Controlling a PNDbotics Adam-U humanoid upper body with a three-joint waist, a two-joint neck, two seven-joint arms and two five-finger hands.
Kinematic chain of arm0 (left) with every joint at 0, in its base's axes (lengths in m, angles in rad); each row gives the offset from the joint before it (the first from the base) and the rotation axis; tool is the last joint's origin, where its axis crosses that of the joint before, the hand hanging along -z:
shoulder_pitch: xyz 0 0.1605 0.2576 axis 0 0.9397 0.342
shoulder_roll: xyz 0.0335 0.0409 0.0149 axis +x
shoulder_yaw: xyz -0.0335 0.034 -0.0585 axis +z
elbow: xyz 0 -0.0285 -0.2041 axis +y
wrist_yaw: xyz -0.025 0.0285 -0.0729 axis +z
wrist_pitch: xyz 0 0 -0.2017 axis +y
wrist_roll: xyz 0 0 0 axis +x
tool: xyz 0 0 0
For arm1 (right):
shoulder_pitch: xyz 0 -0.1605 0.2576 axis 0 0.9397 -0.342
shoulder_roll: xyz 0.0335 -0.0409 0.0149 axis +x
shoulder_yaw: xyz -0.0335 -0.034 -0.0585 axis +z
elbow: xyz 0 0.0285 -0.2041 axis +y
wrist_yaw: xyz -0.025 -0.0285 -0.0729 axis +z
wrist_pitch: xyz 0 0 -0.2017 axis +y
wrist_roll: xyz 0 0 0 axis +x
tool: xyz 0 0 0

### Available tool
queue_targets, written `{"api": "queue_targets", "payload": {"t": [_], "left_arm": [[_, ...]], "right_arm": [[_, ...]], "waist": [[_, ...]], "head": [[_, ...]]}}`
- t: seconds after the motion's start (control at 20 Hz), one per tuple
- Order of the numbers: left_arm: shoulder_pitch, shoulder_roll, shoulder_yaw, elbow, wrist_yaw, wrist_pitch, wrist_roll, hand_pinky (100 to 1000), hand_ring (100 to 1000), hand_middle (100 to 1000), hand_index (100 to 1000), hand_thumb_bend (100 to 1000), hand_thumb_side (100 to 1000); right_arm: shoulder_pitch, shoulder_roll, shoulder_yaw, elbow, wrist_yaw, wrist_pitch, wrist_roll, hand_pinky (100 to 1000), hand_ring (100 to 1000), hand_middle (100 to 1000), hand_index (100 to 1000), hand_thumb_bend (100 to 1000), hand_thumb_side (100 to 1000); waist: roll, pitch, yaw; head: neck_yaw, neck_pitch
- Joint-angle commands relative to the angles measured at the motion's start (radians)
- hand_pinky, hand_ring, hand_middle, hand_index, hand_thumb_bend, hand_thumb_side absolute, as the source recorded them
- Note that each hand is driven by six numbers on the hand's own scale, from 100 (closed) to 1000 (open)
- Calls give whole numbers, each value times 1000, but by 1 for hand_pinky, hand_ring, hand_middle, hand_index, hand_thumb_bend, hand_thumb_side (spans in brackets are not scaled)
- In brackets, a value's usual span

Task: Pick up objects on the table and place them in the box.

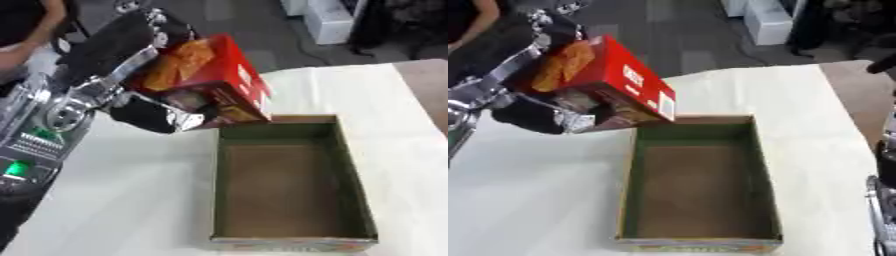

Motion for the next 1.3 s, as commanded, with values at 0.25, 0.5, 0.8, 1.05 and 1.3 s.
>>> {"api": "queue_targets", "payload": {"t": [0.25,0.5,0.8,1.05,1.3], "left_arm": [[-64,-58,-69,33,-41,-56,-70,100,100,100,258,100,100],[-94,-103,-128,100,-84,-105,-101,100,100,105,268,100,100],[-108,-137,-181,161,-118,-183,-137,100,132,138,303,100,100],[-116,-165,-200,212,-152,-282,-166,101,157,152,318,100,100],[-120,-179,-210,243,-149,-319,-184,268,329,322,461,100,147]], "right_arm": [[-14,-6,0,-14,-6,-2,1,415,614,708,804,100,870],[-17,-5,-3,-14,-4,-1,0,418,616,710,804,100,869],[-20,-6,1,-14,-5,-3,1,415,614,708,808,100,868],[-25,-7,4,-14,-6,-4,4,413,613,707,807,100,868],[-26,-7,5,-14,-8,-5,6,411,612,705,806,100,869]], "waist": [[3,-19,-17],[8,-18,-31],[14,-14,-46],[14,-8,-63],[12,-6,-66]], "head": [[17,6],[24,9],[28,8],[33,5],[36,3]]}}
